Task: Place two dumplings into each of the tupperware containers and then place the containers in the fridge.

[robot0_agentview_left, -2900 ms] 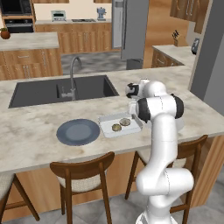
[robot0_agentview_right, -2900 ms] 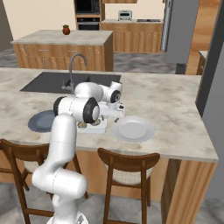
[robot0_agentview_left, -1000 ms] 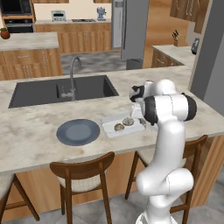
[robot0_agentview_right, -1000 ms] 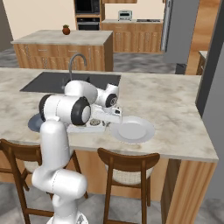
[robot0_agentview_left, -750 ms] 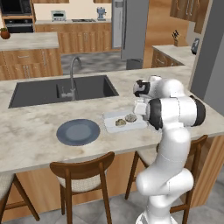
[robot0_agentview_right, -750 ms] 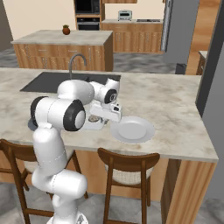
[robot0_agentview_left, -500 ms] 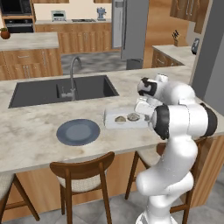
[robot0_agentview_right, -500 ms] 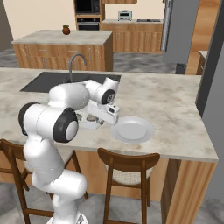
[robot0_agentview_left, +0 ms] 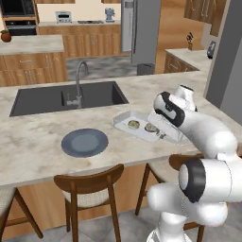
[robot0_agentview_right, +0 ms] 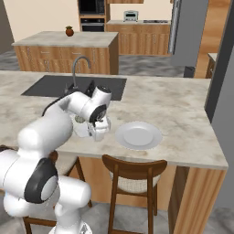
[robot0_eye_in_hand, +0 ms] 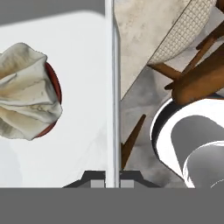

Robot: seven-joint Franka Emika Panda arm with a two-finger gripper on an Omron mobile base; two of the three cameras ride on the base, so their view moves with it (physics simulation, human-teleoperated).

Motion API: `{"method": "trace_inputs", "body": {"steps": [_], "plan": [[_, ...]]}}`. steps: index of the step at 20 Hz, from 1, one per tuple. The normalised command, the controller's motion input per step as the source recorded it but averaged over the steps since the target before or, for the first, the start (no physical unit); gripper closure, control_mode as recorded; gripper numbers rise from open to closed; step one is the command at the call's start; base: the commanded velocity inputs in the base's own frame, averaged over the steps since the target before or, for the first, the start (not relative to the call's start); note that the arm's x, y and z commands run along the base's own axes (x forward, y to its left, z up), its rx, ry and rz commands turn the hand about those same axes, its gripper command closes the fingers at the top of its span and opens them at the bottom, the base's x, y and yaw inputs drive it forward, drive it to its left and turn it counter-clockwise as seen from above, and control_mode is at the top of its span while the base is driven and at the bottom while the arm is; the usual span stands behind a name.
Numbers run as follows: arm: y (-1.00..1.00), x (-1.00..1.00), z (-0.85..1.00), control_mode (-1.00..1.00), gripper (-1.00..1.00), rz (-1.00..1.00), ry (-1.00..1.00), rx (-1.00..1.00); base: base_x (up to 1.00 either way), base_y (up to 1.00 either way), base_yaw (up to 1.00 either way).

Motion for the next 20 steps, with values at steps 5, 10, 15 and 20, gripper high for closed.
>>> {"method": "trace_inputs", "body": {"steps": [5, 10, 15, 20], "plan": [[0.44, -0.49, 0.41, -1.00, 1.00, -0.70, 0.03, 0.00, 0.00, 0.00, 0.00], [0.69, -0.46, 0.53, -1.00, 1.00, -0.46, 0.12, -0.01, 0.00, 0.00, 0.00], [0.06, -0.30, 0.64, -1.00, 1.00, -0.11, 0.20, 0.00, 0.00, 0.00, 0.00], [0.00, -0.67, 0.51, -1.00, 1.00, 0.00, 0.01, 0.00, 0.00, 0.00, 0.00]]}}
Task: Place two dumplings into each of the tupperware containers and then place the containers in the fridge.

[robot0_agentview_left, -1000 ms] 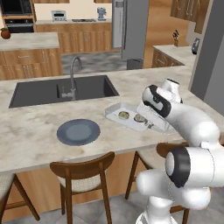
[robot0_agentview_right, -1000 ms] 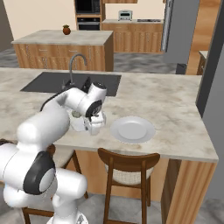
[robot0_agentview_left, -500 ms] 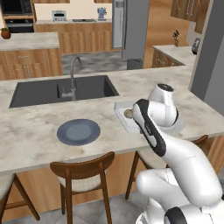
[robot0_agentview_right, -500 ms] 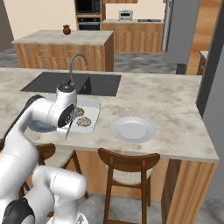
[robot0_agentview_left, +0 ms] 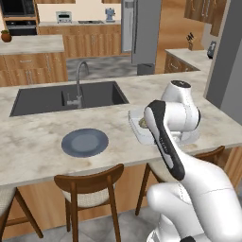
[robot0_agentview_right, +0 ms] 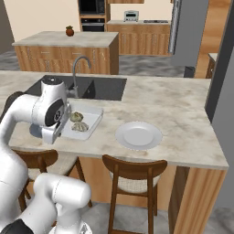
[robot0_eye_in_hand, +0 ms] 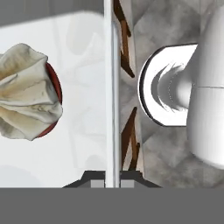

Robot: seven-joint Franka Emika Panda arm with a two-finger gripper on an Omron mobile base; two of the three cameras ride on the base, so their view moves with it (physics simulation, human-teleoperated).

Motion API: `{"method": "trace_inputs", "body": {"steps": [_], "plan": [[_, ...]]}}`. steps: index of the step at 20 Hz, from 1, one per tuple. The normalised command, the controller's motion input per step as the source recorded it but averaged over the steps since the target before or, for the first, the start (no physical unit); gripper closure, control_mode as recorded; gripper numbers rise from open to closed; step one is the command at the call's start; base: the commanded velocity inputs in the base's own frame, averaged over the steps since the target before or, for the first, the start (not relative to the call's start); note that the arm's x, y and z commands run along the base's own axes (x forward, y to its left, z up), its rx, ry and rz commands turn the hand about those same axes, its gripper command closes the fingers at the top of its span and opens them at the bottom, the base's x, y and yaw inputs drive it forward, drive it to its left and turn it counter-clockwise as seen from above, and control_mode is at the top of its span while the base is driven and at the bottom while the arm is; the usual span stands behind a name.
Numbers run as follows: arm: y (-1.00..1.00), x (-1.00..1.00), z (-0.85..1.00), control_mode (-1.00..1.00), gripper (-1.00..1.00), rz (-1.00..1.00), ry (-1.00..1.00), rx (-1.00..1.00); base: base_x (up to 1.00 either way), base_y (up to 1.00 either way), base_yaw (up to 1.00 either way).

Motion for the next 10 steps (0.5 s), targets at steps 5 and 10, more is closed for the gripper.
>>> {"method": "trace_inputs", "body": {"steps": [5, 10], "plan": [[0.00, -0.88, 0.40, -1.00, 1.00, 0.00, 0.04, 0.00, 0.00, 0.00, 0.00], [-0.11, -0.39, 0.30, -1.00, 1.00, 0.01, 0.03, 0.01, 0.00, 0.00, 0.00]]}}
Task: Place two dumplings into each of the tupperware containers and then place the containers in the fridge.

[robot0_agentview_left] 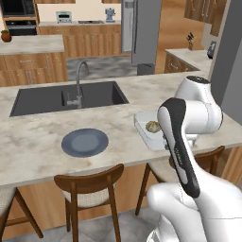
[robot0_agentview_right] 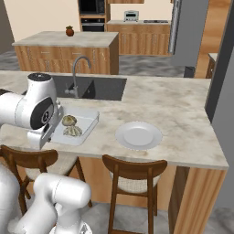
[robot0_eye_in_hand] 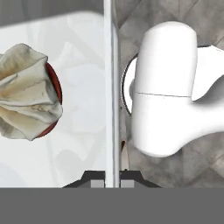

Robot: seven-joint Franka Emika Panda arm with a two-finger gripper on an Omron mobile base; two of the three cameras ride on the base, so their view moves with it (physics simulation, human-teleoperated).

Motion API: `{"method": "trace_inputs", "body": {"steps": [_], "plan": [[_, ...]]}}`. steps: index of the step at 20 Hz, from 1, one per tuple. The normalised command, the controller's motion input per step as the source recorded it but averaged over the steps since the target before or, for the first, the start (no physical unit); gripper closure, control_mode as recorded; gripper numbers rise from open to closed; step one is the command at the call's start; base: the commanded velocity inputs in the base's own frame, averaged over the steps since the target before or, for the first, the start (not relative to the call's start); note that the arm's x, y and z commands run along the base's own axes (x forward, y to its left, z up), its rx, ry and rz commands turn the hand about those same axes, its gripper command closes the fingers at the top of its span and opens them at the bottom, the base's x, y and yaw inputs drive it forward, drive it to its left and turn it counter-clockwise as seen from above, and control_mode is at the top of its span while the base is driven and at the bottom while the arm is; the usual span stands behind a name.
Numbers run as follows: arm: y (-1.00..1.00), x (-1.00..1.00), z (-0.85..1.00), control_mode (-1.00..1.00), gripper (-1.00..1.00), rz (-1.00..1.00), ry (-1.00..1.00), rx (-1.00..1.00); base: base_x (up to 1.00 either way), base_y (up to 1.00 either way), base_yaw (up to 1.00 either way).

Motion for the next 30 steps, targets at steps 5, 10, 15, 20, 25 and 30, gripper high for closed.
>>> {"method": "trace_inputs", "body": {"steps": [5, 10, 15, 20, 25, 30], "plan": [[-0.05, -0.47, 0.45, -1.00, 1.00, 0.00, 0.00, 0.00, 0.00, 0.00, 0.00], [0.00, -0.56, 0.41, -1.00, 1.00, 0.00, 0.00, 0.00, 0.00, 0.00, 0.00], [0.00, -0.09, 0.00, -1.00, 1.00, 0.00, 0.02, 0.00, 0.00, 0.00, 0.00], [0.00, 0.00, 0.00, 1.00, 1.00, 0.00, 0.00, 0.00, -0.11, 0.00, 0.00], [0.00, 0.00, 0.00, 1.00, 1.00, 0.00, 0.00, 0.00, -0.85, 0.69, 0.05], [0.00, 0.00, 0.00, 1.00, 1.00, 0.00, 0.00, 0.00, -0.16, 1.00, 0.10]]}}
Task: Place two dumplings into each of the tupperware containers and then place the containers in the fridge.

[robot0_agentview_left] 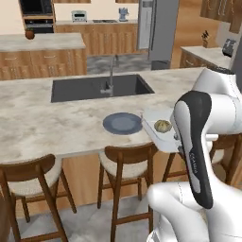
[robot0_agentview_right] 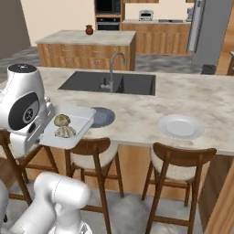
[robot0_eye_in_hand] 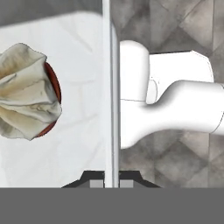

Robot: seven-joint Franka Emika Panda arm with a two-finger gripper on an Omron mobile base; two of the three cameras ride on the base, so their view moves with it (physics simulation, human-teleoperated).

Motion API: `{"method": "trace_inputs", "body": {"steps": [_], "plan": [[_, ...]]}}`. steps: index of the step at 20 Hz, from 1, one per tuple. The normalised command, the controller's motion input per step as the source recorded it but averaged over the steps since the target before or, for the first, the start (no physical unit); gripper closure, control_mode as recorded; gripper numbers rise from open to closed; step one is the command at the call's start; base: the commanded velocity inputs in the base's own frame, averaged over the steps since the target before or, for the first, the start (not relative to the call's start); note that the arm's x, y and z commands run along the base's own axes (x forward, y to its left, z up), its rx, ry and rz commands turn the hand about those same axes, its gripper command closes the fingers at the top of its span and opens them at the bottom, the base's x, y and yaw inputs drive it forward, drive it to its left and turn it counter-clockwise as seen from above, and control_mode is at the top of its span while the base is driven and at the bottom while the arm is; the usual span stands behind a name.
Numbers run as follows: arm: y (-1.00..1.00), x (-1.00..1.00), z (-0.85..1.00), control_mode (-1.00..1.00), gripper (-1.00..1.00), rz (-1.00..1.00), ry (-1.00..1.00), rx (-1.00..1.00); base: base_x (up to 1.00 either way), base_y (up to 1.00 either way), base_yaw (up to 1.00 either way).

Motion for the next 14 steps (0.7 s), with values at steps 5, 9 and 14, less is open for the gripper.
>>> {"method": "trace_inputs", "body": {"steps": [5, 9, 14], "plan": [[0.00, 0.00, 0.00, 1.00, 1.00, 0.00, 0.00, 0.00, 0.00, 1.00, 0.04], [0.00, 0.00, 0.00, 1.00, 1.00, 0.00, 0.00, 0.00, 0.00, 1.00, 0.04], [0.00, 0.00, 0.00, 1.00, 1.00, 0.00, 0.00, 0.00, 0.00, 1.00, 0.02]]}}
